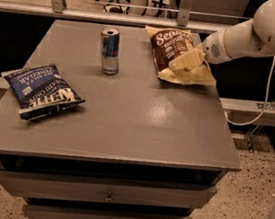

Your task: Move brown chip bag near blue chip bag

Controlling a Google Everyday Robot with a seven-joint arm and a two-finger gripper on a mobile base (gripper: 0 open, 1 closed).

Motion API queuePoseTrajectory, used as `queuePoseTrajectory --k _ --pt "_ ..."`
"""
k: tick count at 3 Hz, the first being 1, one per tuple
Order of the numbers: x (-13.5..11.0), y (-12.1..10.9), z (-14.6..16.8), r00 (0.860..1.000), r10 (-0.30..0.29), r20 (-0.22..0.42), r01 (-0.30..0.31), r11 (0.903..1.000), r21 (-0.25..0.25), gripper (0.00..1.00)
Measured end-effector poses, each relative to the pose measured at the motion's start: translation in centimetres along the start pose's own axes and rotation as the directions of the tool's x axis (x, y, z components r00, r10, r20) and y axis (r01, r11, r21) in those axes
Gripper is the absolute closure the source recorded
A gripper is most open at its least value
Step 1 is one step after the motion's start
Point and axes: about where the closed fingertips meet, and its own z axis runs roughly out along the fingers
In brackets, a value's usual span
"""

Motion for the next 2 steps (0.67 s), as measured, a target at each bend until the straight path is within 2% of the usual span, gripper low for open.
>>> queuePoseTrajectory --k 1,2 --pt "-0.8 0.7 -0.9 0.999 -0.003 0.032 0.005 0.9993 -0.037 0.63" --pt "-4.4 3.4 -3.8 0.988 -0.107 0.11 0.115 0.9908 -0.072 0.94"
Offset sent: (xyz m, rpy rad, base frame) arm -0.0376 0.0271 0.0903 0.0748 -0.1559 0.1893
